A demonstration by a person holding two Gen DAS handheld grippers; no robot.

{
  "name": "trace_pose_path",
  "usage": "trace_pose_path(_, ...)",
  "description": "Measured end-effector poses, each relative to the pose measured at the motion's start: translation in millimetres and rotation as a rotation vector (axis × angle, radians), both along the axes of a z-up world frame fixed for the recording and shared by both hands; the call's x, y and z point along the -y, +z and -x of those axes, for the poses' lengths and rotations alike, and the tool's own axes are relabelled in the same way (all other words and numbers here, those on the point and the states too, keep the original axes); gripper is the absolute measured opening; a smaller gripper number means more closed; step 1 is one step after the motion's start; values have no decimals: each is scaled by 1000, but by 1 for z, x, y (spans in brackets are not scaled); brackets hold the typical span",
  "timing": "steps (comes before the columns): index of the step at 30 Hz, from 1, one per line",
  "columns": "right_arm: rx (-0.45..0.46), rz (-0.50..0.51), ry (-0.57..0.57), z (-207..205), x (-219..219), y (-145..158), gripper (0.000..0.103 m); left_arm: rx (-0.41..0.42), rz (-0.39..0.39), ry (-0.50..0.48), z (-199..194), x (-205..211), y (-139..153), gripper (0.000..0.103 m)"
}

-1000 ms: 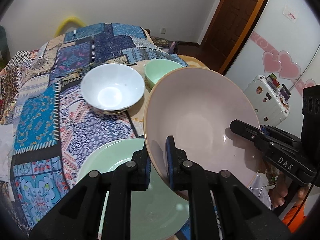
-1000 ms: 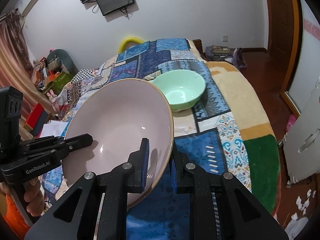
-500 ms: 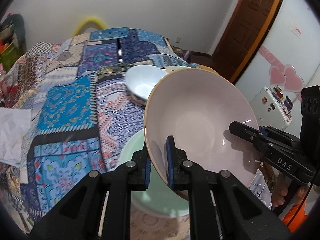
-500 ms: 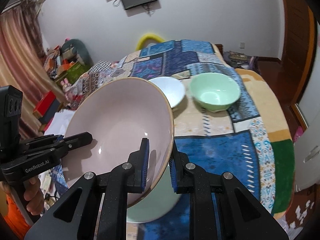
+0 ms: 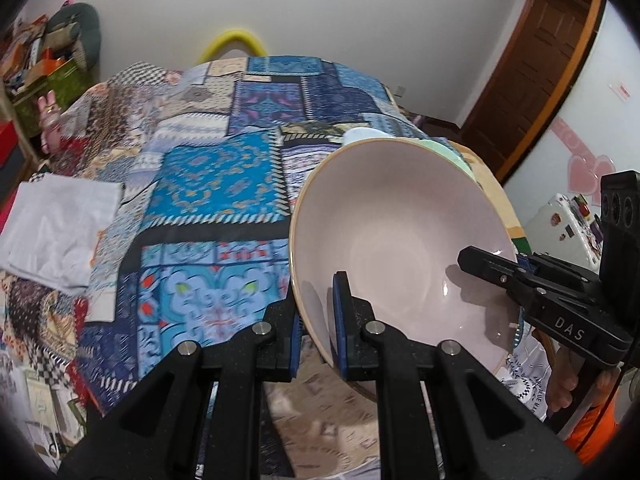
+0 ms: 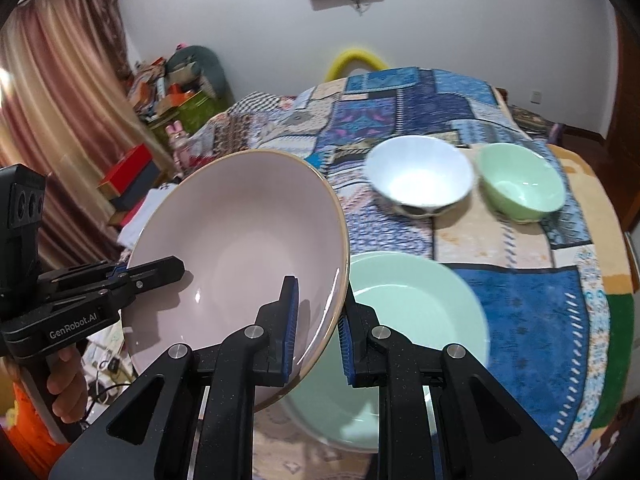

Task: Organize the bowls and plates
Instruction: 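Lift and carry the pink bowl over the mint green plate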

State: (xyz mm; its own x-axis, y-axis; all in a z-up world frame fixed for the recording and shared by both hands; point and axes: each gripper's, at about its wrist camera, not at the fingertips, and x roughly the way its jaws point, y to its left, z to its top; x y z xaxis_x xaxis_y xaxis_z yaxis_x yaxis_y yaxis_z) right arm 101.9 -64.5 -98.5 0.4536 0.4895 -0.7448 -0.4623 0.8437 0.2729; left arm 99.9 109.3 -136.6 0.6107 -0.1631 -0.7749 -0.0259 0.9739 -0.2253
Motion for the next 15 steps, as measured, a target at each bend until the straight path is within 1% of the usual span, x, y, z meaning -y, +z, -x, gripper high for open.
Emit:
trace_pose_path(7,-23,1,52,4,-30,-9,17,-23,6,44,14,-27,-11,13)
trace_pose_path(15,-56,19,96,9,-58,-24,17,-70,25,91,26,-56,-35,13)
